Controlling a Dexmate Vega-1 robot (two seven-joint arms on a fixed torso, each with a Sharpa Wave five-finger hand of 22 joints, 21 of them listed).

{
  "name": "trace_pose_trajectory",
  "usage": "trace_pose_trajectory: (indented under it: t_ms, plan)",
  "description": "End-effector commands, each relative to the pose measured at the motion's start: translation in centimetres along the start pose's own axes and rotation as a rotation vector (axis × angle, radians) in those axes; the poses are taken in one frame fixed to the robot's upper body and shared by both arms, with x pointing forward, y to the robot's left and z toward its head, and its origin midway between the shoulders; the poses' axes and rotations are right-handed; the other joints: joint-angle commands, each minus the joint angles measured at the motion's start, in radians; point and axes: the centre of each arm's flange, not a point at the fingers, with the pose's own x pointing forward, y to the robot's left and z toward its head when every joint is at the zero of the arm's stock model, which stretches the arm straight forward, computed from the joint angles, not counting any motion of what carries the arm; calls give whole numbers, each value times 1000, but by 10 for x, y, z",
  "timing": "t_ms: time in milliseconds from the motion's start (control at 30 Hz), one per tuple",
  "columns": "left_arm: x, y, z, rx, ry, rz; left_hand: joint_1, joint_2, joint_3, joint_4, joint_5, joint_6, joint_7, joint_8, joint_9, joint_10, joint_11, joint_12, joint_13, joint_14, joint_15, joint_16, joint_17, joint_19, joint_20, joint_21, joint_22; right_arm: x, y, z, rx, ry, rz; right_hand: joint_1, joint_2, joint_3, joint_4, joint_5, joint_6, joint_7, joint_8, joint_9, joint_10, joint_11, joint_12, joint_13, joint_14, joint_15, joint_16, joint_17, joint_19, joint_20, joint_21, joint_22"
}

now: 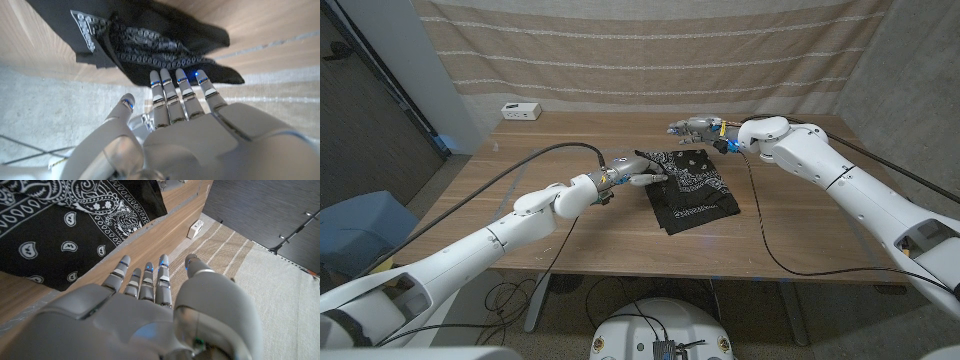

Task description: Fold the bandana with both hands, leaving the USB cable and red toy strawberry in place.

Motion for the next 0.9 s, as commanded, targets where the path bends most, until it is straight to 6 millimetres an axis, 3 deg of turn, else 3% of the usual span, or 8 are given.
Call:
trace_pose_trajectory:
  t_ms: [33, 200, 300, 367, 467, 667, 733, 900]
  plan:
    - [-29, 26, 21, -28, -126, 277, 47, 18, -16, -7, 2, 110, 30, 58, 35, 125, 19, 84, 50, 115, 6, 80, 64, 46, -7, 32, 11, -8, 1, 0, 8, -14, -29, 0, 10, 5, -1, 0, 14, 1, -2, 4, 8, 7, 5, 2, 11, 3, 8, 3, 15, 8, 13, 6]
    - [-36, 33, 24, -50, -147, 325, 66, 16, -26, -12, 0, 116, 29, 74, 54, 134, 19, 114, 81, 123, 5, 105, 100, 52, -6, 41, 13, -18, 3, 1, 10, -40, -63, -2, 8, 3, -1, 1, 19, 0, -5, 4, 18, 8, 10, 2, 17, 5, 11, 4, 25, 11, 17, 5]
    - [-38, 37, 20, -94, -131, 328, 64, 3, -30, -4, -2, 40, 11, 61, 75, 54, 14, 115, 117, 53, -2, 71, 113, 38, 0, 46, 17, -25, 6, 0, -1, -61, -95, -2, 8, 4, -3, 2, 27, 1, -6, 4, 28, 10, 15, 1, 30, -1, 16, 4, 38, 11, 23, 5]
    - [-38, 39, 14, -132, -105, 302, 38, -7, -34, 17, -2, -45, -19, 28, 73, -33, 11, 95, 132, -13, 4, 15, 97, 7, 8, 46, 20, -31, 8, 0, -17, -74, -122, -1, 8, 4, -5, 3, 37, -1, -6, 4, 38, 12, 20, 1, 39, -3, 20, 5, 47, 11, 27, 5]
    - [-39, 40, 4, -183, -57, 276, 8, -17, -44, 38, -3, -75, -27, 9, 61, -102, 6, 54, 123, -72, 10, -25, 79, -22, 19, 42, 20, -40, 15, -1, -58, -96, -178, 0, 8, 5, -7, 3, 45, 0, -6, 5, 40, 7, 21, 1, 47, -1, 22, 5, 57, 9, 31, 5]
    - [-42, 39, -21, -273, 50, 204, -23, -35, -50, 46, -2, -163, -50, -48, 33, -204, 2, -23, 89, -169, 12, -92, 31, -62, 33, 33, 17, -59, 29, -4, -125, -120, -267, 5, 9, 8, -13, 3, 62, 1, -7, 6, 50, 3, 26, 0, 61, -11, 27, 5, 71, 5, 37, 4]
    - [-44, 38, -28, -302, 80, 189, -29, -38, -48, 45, -2, -222, -76, -80, 19, -236, 0, -52, 74, -203, 13, -117, 10, -77, 37, 29, 15, -65, 34, -5, -162, -118, -305, 6, 8, 8, -14, 2, 63, 1, -8, 6, 52, 1, 27, 0, 64, -12, 28, 5, 77, 3, 39, 4]
    - [-52, 37, -45, -358, 155, 167, -54, -10, -39, 73, -1, -340, -122, -116, -2, -334, -12, -121, 41, -270, 23, -149, -16, -121, 48, 13, 10, -80, 48, -13, -236, -137, -420, 8, 8, 9, -17, 1, 62, -3, -14, 7, 53, -1, 28, 0, 76, -20, 32, 6, 96, -6, 47, 4]
